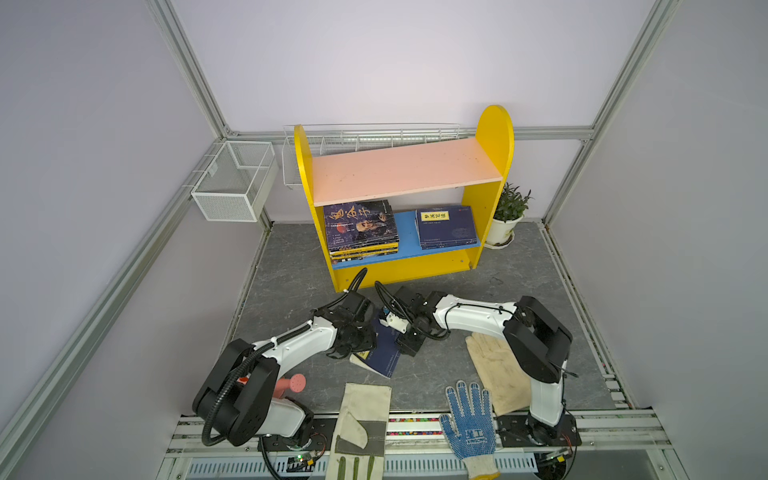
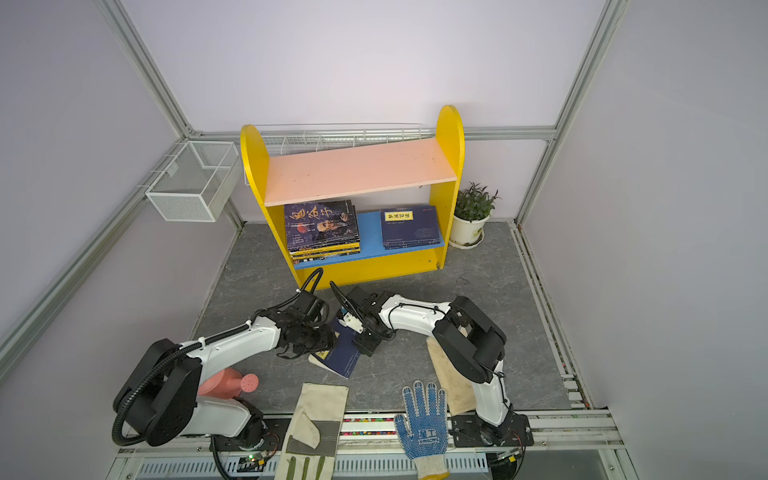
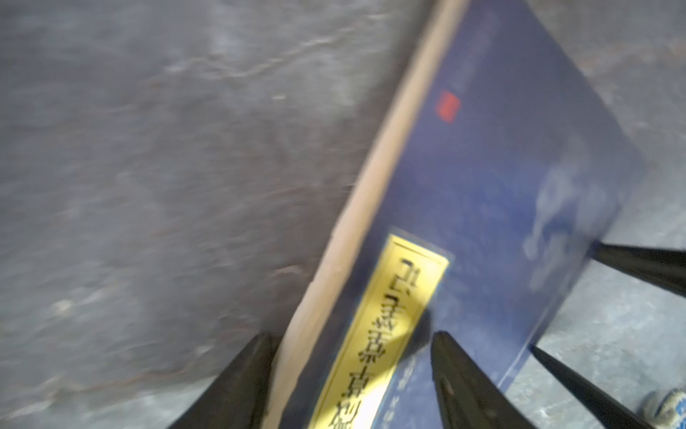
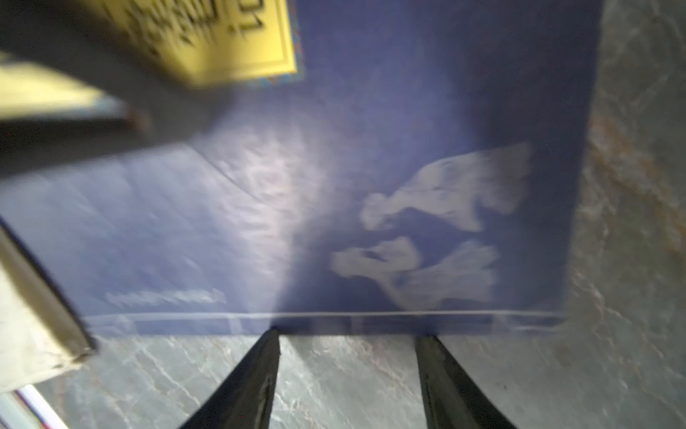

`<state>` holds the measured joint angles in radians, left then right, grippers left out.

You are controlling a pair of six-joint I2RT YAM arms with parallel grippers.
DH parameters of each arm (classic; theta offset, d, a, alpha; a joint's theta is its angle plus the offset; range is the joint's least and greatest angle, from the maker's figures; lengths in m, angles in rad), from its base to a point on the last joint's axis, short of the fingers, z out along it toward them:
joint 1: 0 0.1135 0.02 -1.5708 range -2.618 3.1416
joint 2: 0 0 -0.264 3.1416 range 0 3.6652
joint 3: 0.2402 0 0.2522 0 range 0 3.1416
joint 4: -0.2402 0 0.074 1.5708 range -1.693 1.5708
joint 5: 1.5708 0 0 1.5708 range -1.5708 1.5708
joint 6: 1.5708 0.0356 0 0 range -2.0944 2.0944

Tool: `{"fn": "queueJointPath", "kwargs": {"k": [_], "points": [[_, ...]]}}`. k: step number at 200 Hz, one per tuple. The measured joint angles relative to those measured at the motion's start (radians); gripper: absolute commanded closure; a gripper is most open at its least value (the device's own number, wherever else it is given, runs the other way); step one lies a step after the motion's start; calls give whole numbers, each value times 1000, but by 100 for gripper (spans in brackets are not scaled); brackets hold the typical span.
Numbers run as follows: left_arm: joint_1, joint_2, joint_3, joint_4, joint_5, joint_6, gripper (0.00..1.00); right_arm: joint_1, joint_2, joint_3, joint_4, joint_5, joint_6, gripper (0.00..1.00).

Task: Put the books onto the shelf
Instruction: 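Move the right gripper to the last blue book on the table beside the left gripper, then grip the last blue book with both grippers and lift it upright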

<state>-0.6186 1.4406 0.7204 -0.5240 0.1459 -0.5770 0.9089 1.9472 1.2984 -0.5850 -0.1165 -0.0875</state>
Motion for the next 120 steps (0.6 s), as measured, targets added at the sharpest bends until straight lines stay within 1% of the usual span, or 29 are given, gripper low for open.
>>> {"fn": "queueJointPath", "kwargs": {"k": [15, 37, 53, 83, 120], "points": [[-25, 41, 38, 2, 27, 20, 33, -51, 2, 0, 30, -61, 28, 38], [-38, 82, 74, 16, 70, 48, 34, -138, 2, 0, 93, -149, 76, 38], [-47, 109, 97, 29, 96, 68, 35, -180, 2, 0, 133, -200, 105, 38], [-52, 119, 108, 27, 87, 87, 35, -220, 2, 2, 146, -203, 140, 38], [-52, 116, 108, 26, 60, 93, 35, -234, -14, -1, 95, -175, 144, 37]]}}
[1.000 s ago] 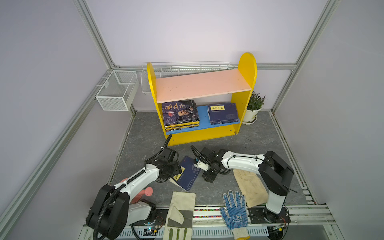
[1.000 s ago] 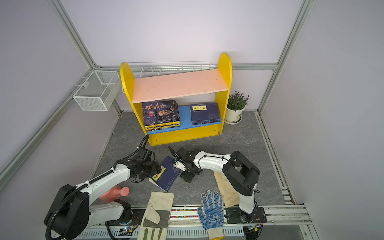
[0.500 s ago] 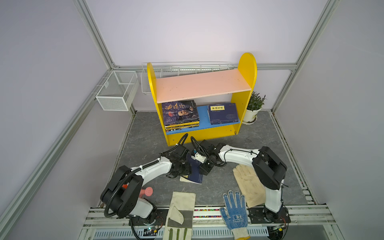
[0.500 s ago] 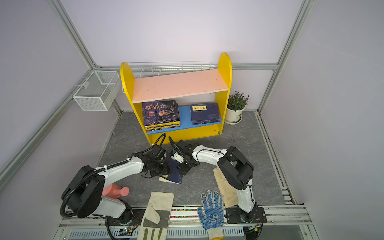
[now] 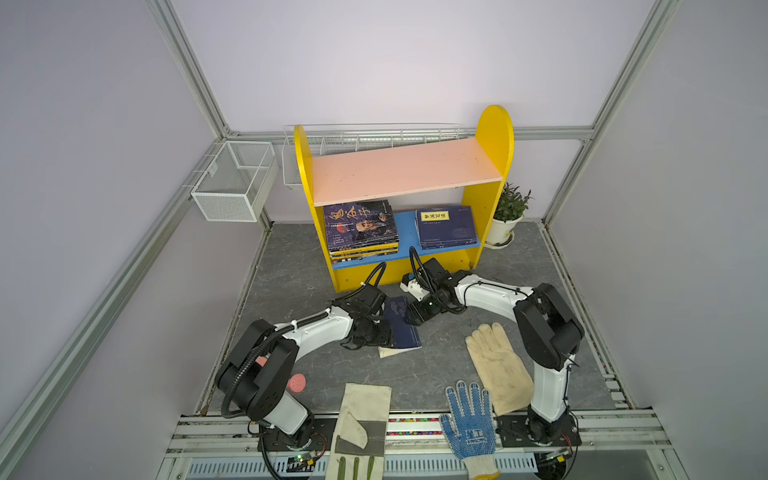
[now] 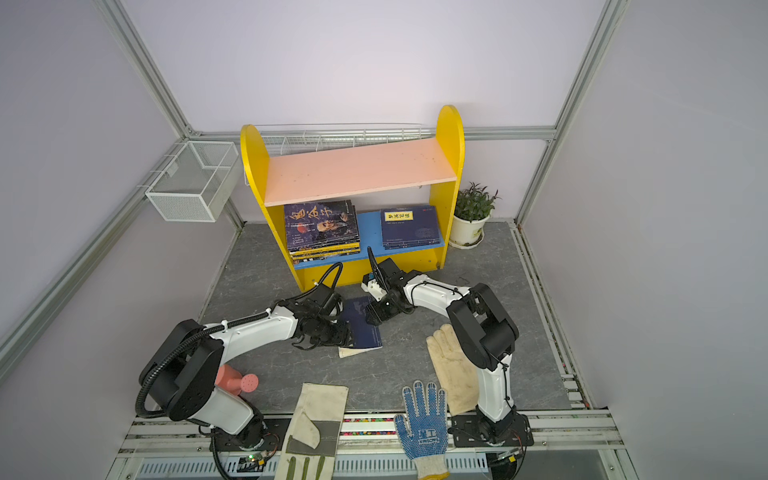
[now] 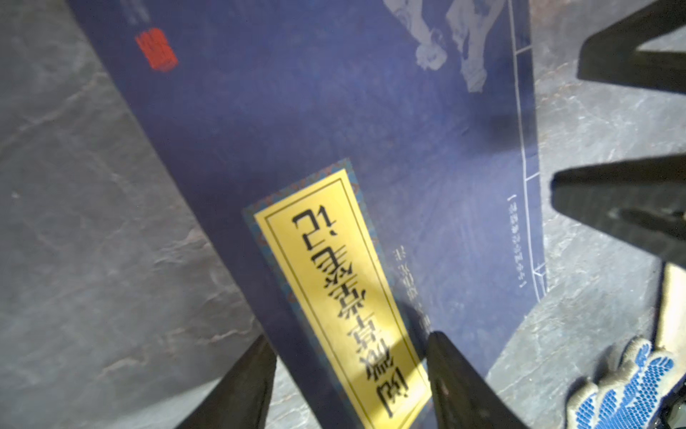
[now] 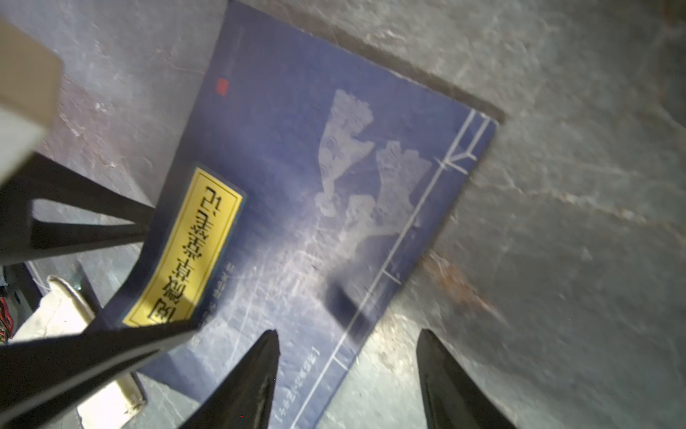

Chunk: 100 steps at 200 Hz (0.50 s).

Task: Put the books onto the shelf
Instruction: 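Grip the last blue book with both grippers and lift it upright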

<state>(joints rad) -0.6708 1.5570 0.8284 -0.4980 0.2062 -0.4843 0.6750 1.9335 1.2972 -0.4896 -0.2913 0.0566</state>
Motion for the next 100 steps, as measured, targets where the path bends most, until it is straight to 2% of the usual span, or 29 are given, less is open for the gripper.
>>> {"fn": "queueJointPath", "kwargs": {"k": [41, 70, 100], "points": [[0, 2, 0, -1, -11, 0, 34, -1, -35, -17, -49, -21, 19, 37], [-2, 12, 6, 0, -24, 0, 34, -1, 7, 8, -78, -61, 33, 38], [-2, 34, 22, 4, -43, 2, 49, -1, 100, 91, -93, -107, 41, 40]]}}
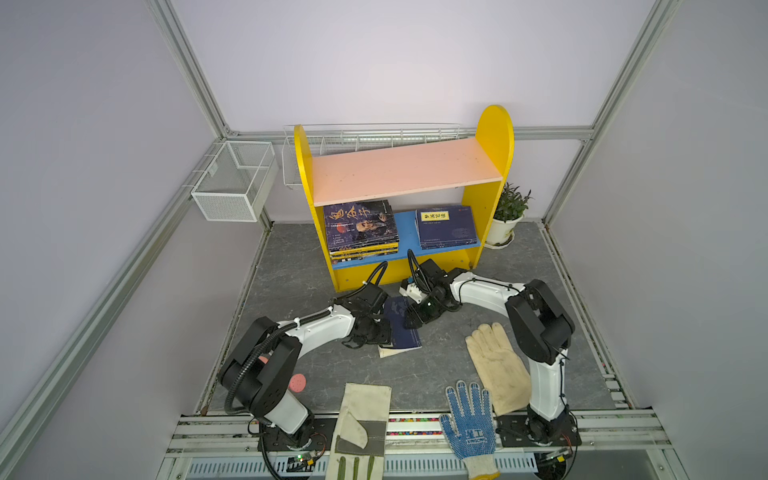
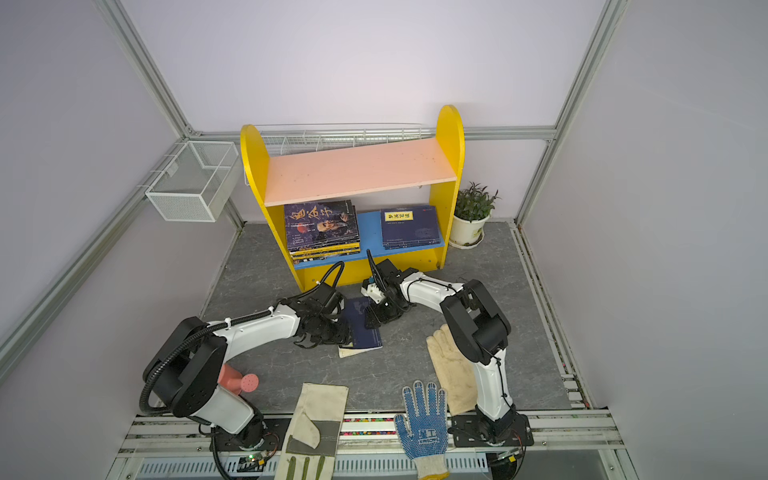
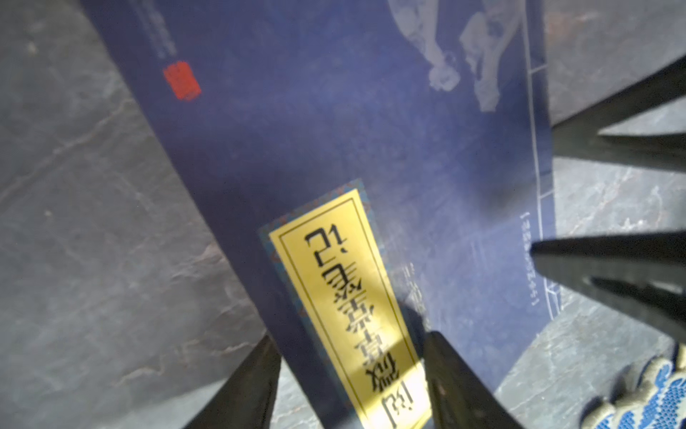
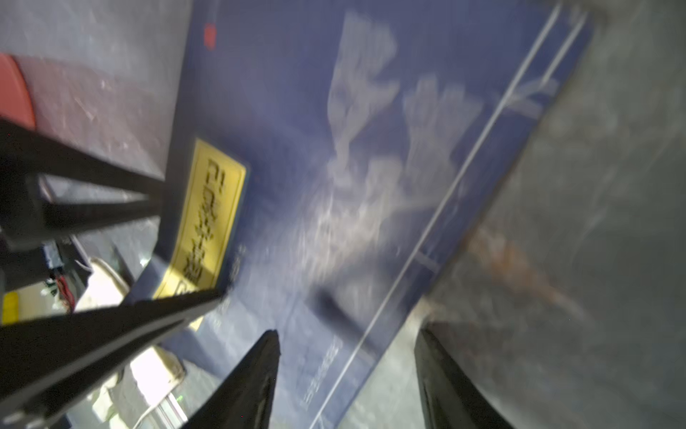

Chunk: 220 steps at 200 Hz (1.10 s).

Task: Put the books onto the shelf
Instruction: 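Grip the last blue book with both grippers and lift it upright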

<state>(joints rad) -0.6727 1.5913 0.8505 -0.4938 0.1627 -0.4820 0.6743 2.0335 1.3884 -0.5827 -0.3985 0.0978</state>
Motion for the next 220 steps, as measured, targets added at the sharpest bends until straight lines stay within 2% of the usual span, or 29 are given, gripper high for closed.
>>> {"fn": "queueJointPath", "kwargs": {"k": [24, 49, 87, 107, 123, 146, 192, 220], "points": [[3, 11, 6, -8, -19, -2, 65, 1, 21, 29, -12, -19, -1, 41], [11, 21, 14, -24, -28, 3, 75, -6, 23, 33, -19, -43, -14, 42], [14, 24, 22, -34, -27, 11, 79, -38, -3, 24, -11, -140, -24, 45], [14, 21, 22, -37, -32, 18, 82, -47, -43, 20, 6, -197, -31, 49], [15, 17, 21, -29, -29, 24, 85, -44, -72, 20, 24, -266, -43, 54], [3, 19, 21, 30, -4, 42, 88, -13, -84, 21, 43, -344, -52, 55], [-1, 19, 15, 50, 12, 50, 96, -19, -81, -13, 53, -316, -36, 52], [-2, 19, 15, 56, 14, 50, 100, -84, -81, -100, 82, -244, 27, 48]]}}
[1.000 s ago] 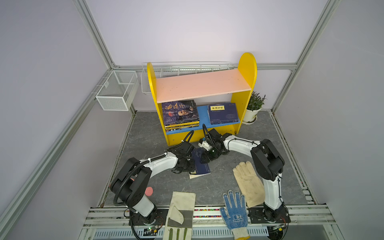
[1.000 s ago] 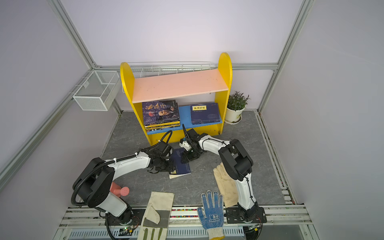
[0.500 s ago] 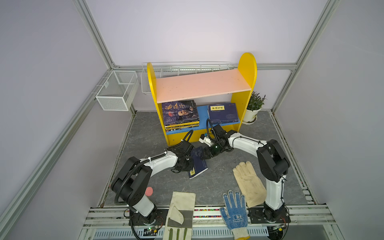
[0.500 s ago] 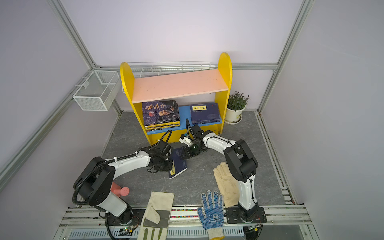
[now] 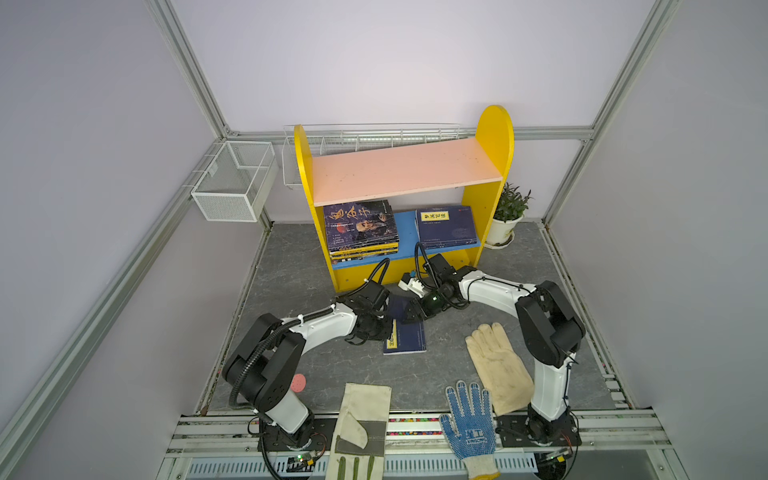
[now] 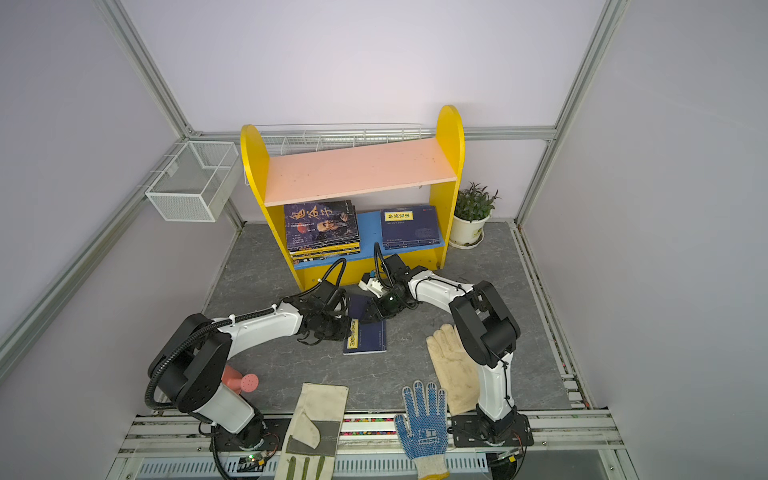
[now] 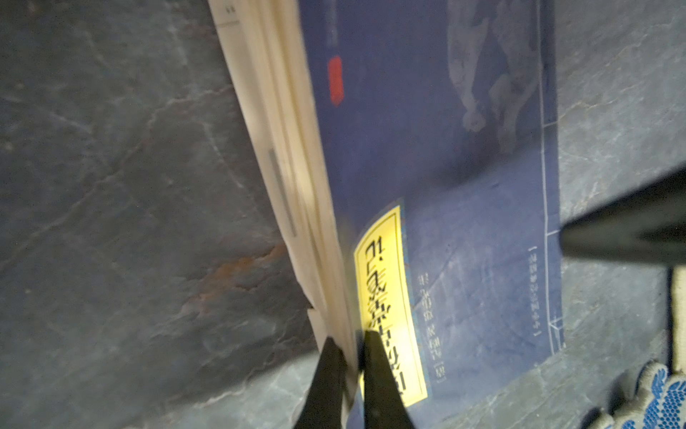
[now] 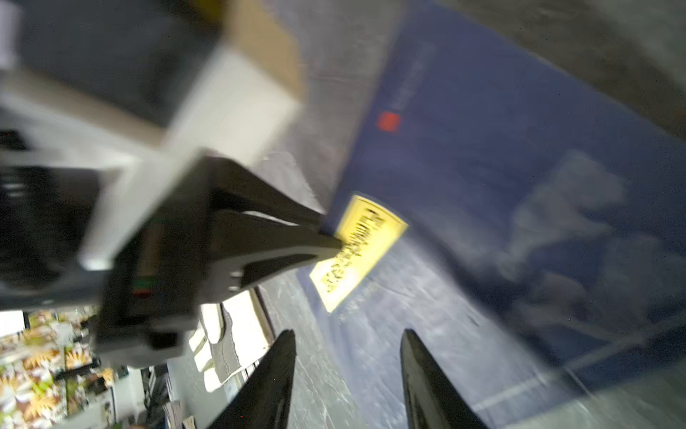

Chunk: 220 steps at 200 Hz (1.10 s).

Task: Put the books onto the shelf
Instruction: 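Grip the last blue book with both grippers and lift it upright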

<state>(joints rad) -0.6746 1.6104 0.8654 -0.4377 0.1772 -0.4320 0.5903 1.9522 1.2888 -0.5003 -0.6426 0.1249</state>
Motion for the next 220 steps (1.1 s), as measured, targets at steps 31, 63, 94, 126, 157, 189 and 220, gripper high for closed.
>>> {"fn": "queueJointPath", "kwargs": {"k": [31, 63, 94, 126, 157, 189, 220], "points": [[0, 0, -2, 4, -1, 0, 100, -67, 0, -40, -2, 84, 42, 47], [0, -8, -14, 19, -5, -1, 100, -65, 20, -48, -9, 89, 66, 46], [0, -55, -50, 52, 4, 1, 100, -64, 50, -19, -9, 43, 85, 46], [0, -205, -113, 77, 33, 15, 100, -64, 55, -20, 4, 21, 89, 46], [0, -377, -139, 89, 60, 23, 100, -70, 18, -74, 57, 9, 97, 44], [0, -526, -154, 93, 90, 21, 100, -107, -89, -155, 110, -42, 122, 41], [1, -646, -164, 113, 117, 14, 100, -135, -218, -181, 192, -119, 151, 40]]}}
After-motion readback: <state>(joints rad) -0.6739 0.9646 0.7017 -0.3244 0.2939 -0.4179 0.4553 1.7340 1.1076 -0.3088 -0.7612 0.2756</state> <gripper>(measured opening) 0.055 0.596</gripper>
